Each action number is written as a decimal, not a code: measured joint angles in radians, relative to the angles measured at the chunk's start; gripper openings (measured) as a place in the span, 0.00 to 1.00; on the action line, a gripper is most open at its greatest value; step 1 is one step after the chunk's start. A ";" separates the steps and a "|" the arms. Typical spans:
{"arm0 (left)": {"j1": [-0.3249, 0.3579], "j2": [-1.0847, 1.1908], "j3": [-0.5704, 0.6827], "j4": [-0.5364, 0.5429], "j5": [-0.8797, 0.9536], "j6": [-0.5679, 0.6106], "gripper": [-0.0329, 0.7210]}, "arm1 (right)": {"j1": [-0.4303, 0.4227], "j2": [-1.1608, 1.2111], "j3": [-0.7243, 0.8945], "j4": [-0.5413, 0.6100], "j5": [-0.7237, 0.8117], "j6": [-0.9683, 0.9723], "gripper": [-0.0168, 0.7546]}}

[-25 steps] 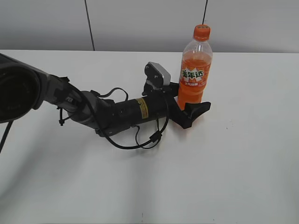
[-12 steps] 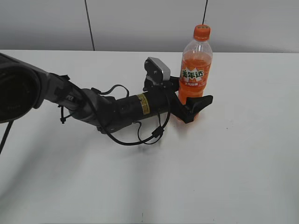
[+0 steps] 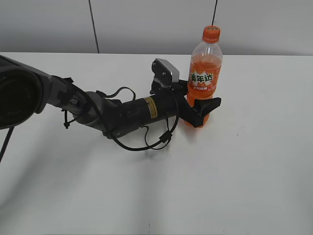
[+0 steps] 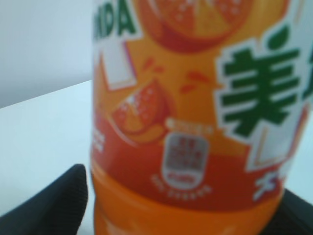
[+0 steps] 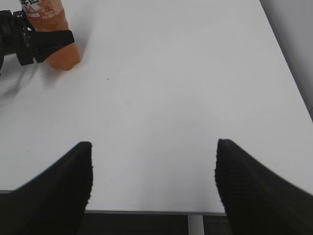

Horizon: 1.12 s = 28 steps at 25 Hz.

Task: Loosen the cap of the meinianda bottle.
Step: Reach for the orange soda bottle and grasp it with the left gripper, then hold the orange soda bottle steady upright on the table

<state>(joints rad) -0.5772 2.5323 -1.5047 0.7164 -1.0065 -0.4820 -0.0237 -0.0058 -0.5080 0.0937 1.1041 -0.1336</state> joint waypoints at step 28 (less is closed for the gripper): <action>0.156 -0.151 0.035 0.418 -0.146 -0.121 0.57 | 0.000 0.000 0.000 0.000 0.000 0.000 0.78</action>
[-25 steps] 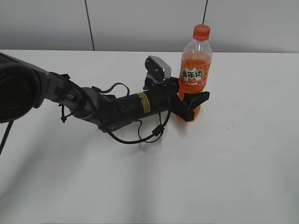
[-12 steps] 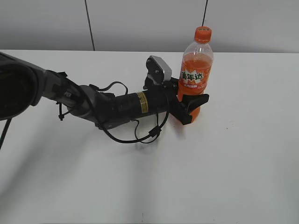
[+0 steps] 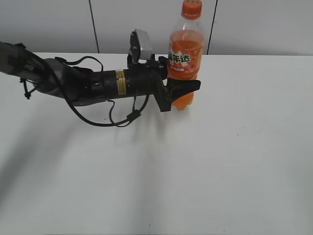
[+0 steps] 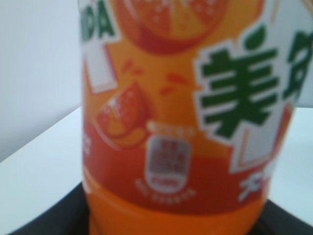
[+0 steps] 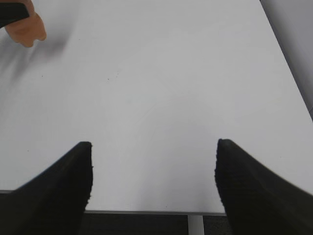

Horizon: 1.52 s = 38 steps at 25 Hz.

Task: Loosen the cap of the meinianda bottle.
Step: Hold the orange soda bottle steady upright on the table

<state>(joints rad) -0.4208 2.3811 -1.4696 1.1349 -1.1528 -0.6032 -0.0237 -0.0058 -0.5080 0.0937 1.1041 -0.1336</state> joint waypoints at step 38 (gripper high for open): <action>0.060 -0.111 0.489 -0.020 -0.048 0.139 0.57 | 0.000 0.000 0.000 0.000 -0.001 0.000 0.78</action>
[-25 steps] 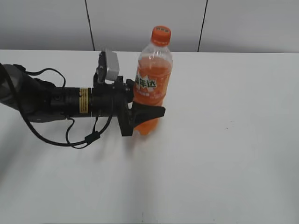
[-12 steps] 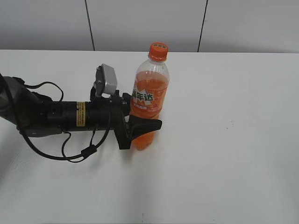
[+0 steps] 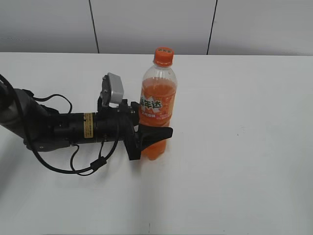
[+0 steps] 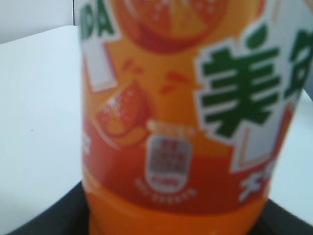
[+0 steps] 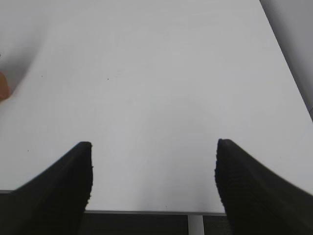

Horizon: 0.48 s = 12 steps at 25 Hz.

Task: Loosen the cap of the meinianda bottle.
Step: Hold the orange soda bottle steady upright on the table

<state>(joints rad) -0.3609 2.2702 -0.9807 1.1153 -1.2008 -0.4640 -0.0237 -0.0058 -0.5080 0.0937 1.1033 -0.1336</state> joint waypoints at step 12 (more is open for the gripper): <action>0.000 0.051 -0.004 -0.029 -0.082 0.070 0.57 | 0.000 0.000 0.000 0.000 0.000 0.000 0.78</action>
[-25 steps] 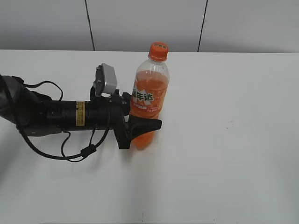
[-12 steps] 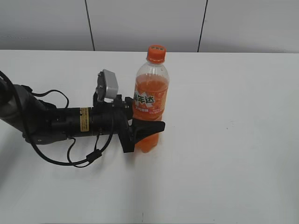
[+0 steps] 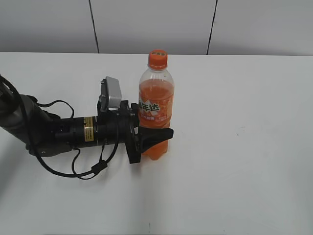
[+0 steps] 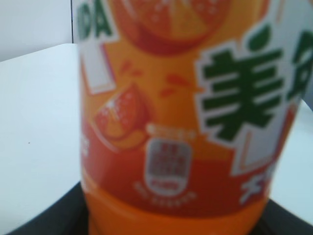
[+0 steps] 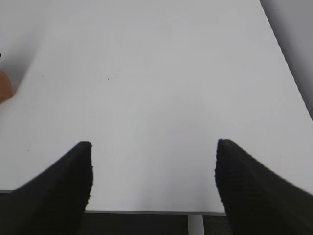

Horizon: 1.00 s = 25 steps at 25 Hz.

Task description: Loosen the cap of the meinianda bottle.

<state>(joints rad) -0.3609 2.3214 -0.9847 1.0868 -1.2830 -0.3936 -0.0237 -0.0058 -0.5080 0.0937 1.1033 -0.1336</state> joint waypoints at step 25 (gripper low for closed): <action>0.000 0.012 0.000 -0.004 -0.007 0.028 0.57 | 0.000 0.000 0.000 0.000 0.000 0.000 0.78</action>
<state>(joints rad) -0.3609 2.3330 -0.9851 1.0831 -1.2901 -0.3656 -0.0237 -0.0058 -0.5080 0.0937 1.1033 -0.1336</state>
